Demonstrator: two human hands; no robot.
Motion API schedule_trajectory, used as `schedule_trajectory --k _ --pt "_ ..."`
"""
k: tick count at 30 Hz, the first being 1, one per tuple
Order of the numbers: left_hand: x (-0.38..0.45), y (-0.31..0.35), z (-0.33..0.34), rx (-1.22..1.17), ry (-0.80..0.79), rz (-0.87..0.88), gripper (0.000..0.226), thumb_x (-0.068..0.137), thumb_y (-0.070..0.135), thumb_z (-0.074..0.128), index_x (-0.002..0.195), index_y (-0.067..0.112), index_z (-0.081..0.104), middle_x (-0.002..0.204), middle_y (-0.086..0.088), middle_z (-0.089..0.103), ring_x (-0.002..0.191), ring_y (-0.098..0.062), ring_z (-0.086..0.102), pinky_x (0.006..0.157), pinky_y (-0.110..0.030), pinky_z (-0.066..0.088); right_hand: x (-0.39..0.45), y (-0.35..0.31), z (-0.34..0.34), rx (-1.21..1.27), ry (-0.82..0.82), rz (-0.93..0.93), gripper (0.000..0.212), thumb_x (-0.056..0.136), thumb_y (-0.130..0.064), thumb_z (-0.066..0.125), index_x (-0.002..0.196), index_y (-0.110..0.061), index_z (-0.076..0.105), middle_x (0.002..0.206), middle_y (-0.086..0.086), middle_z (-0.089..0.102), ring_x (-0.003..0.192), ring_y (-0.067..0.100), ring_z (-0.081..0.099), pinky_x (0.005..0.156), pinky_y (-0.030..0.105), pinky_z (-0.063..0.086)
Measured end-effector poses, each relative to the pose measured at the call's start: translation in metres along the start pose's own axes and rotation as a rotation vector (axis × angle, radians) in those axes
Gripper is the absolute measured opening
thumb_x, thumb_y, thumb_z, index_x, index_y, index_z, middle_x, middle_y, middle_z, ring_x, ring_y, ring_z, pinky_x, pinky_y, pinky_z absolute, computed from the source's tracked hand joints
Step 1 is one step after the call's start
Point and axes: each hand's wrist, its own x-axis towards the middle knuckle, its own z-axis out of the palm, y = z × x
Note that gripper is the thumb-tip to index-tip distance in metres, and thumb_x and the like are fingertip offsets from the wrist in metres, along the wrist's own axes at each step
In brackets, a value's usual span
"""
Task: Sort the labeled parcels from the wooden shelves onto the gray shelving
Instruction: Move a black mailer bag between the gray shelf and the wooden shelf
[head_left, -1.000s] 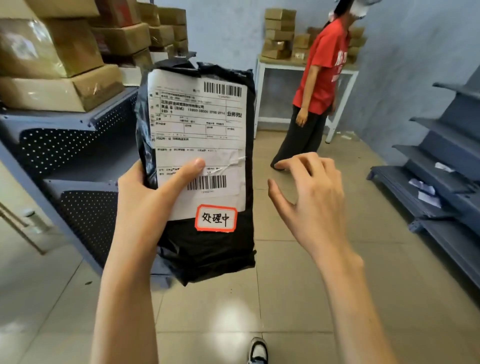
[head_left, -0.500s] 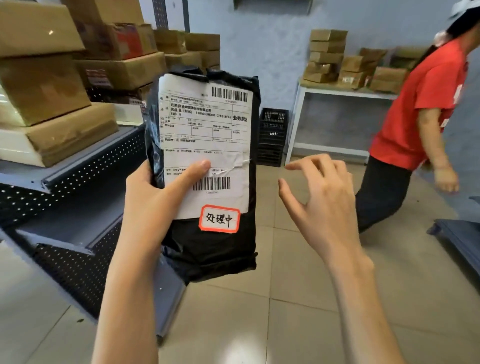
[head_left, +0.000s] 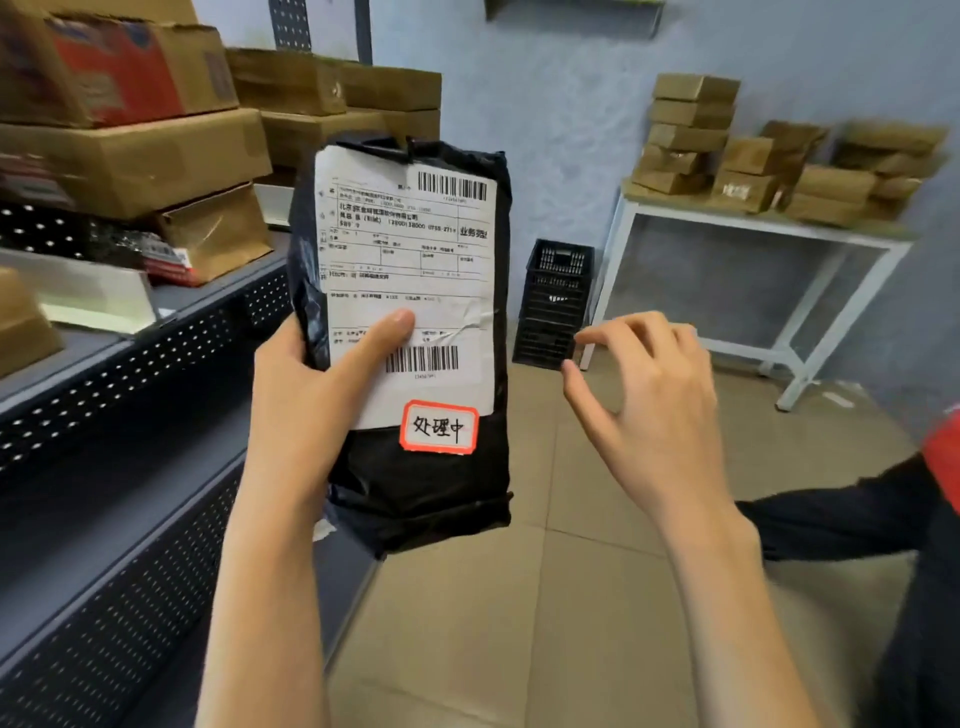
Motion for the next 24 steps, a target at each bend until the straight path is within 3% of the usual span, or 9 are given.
schedule_trajectory --k 5,11,15,24 --pt "0.091 -0.02 0.06 -0.019 0.002 0.036 0.032 0.076 0.027 0.076 0.106 0.022 0.067 0.095 0.007 0.075 0.086 -0.012 0.072 0.069 -0.024 0.057 0.071 0.058 0.043 -0.004 0.036 0.023 0.019 0.091 -0.027 0.062 0.105 -0.015 0.064 0.102 0.002 0.057 0.097 0.021 0.047 0.083 0.03 0.034" --pt "0.167 -0.06 0.126 0.052 0.01 0.034 0.034 0.077 0.027 0.077 0.109 0.021 0.068 0.097 0.007 0.075 0.089 -0.013 0.072 0.076 -0.031 0.055 0.124 0.128 0.103 0.01 0.029 0.05 0.022 0.088 -0.03 0.058 0.103 -0.015 0.065 0.099 0.0 0.057 0.094 0.014 0.04 0.082 0.027 0.032" --pt "0.213 -0.091 0.171 0.033 0.037 0.02 0.03 0.077 0.026 0.076 0.106 0.022 0.068 0.095 0.007 0.075 0.085 -0.013 0.072 0.068 -0.026 0.056 0.167 0.18 0.149 0.035 0.02 0.012 0.023 0.087 -0.03 0.058 0.102 -0.015 0.065 0.098 0.0 0.057 0.094 0.016 0.044 0.081 0.028 0.034" --pt "0.322 -0.119 0.272 0.034 0.301 0.079 0.027 0.078 0.023 0.075 0.104 0.019 0.068 0.095 0.005 0.075 0.086 -0.013 0.072 0.069 -0.023 0.057 0.304 0.281 0.245 0.193 -0.034 -0.194 0.022 0.089 -0.028 0.06 0.104 -0.014 0.065 0.099 0.004 0.058 0.096 0.024 0.05 0.083 0.035 0.038"
